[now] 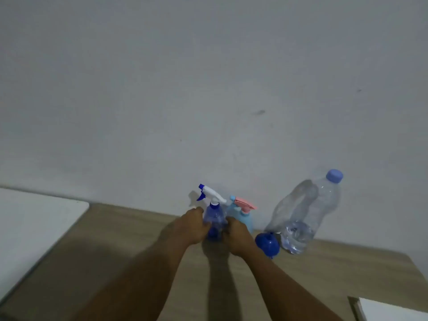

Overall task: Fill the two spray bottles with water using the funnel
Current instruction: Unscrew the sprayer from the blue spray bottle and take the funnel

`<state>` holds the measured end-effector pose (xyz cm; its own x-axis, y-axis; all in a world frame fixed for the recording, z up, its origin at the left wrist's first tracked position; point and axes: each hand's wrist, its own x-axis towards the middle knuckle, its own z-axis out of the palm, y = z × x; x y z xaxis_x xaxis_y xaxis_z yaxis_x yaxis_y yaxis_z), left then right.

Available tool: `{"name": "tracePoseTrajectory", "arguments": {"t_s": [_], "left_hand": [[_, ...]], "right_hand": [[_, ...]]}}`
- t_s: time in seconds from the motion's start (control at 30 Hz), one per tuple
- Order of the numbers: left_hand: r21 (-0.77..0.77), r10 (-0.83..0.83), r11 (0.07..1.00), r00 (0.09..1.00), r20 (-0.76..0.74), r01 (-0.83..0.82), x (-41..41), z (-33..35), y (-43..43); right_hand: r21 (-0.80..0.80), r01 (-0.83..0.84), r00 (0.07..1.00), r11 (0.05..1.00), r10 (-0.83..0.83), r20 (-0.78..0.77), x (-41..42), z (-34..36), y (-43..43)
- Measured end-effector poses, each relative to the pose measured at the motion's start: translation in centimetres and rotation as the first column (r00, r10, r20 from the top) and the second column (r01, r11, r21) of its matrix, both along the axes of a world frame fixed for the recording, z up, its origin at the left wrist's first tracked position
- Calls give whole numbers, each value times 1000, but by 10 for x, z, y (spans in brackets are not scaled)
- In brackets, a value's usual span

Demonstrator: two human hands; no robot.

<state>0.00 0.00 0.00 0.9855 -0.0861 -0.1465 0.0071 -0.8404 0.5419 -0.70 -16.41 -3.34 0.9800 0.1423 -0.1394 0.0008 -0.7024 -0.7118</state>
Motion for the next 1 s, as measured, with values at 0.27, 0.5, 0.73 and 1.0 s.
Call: {"name": "tracePoseTrajectory", "arguments": {"t_s": [0.27,0.5,0.73,1.0], "left_hand": [[-224,-37,974,999,22,41,14,-27,-4],[-295,8,955,996,88,19,-38,-24,-12],[-319,-78,940,986,148,122,-132,-18,-56],[-436,-47,898,998,39,60,-203,-47,-100]], "right_hand": [[95,-21,998,995,16,59,12,-10,-1],[277,38,972,960,-100,213,-43,-20,-9],[379,207,937,902,-294,187,-150,-34,-52],[434,295,926,851,-366,89,-228,-34,-100]]}}
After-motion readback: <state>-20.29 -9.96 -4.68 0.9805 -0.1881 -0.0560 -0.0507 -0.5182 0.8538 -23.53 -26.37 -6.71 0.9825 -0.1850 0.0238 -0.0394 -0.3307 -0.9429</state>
